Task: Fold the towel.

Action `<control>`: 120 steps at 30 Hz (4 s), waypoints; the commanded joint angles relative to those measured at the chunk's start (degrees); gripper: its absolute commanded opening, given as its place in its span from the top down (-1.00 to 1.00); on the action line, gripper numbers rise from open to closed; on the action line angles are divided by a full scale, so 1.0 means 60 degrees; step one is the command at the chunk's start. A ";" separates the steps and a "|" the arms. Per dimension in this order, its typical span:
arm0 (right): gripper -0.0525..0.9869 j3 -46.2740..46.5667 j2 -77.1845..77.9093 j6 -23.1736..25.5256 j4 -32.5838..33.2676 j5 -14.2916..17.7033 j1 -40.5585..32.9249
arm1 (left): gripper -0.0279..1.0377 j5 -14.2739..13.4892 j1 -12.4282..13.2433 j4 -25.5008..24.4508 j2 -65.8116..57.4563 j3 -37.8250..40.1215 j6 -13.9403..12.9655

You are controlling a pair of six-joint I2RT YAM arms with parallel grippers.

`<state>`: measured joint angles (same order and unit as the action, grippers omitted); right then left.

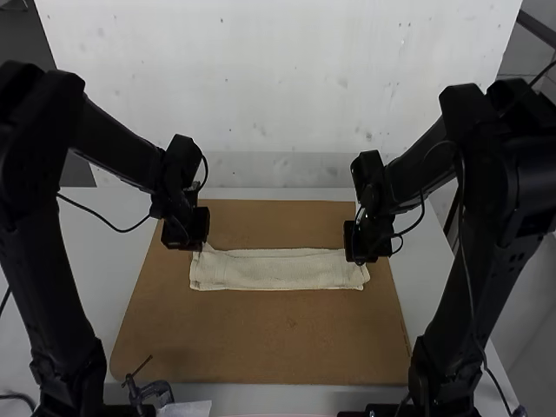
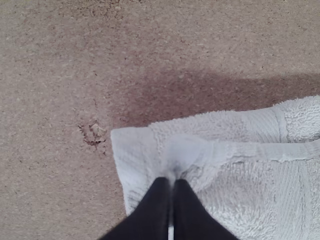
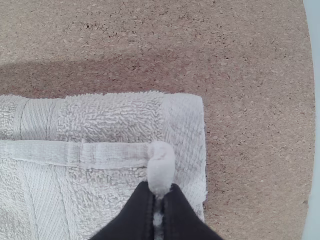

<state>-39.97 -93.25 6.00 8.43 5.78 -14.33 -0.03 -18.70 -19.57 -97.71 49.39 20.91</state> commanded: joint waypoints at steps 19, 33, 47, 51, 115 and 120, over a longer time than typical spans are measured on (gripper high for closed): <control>0.87 -0.0239 0.0147 0.0128 -0.0027 0.0106 0.0220 | 0.92 -0.0082 0.0260 0.0743 -0.0077 0.0236 0.0222; 0.87 -0.0253 0.0249 0.0333 -0.0599 0.0091 0.0308 | 0.92 -0.0112 0.0099 0.0860 0.0567 -0.0101 0.0192; -0.06 -0.0488 -0.0454 0.0582 -0.0599 -0.0041 0.0352 | 0.31 0.0167 0.0201 0.0772 -0.0385 0.0001 0.0105; -0.38 -0.0575 -0.0132 0.0846 -0.0247 -0.0553 0.0542 | -0.66 0.0372 0.0582 0.0552 0.0025 -0.0028 -0.0086; 0.87 -0.2773 -0.1011 -0.1102 0.2727 -0.1300 0.5039 | -0.91 0.0811 0.1608 -0.0429 0.3658 -0.1141 -0.0350; 0.87 -0.2538 -0.0820 0.0099 0.2785 -0.1242 0.2681 | -0.91 0.0811 0.1652 -0.0429 0.3702 -0.1156 -0.0364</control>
<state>-55.90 -101.06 1.63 24.93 -1.67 10.74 4.36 -9.54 -22.48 -77.28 42.50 19.53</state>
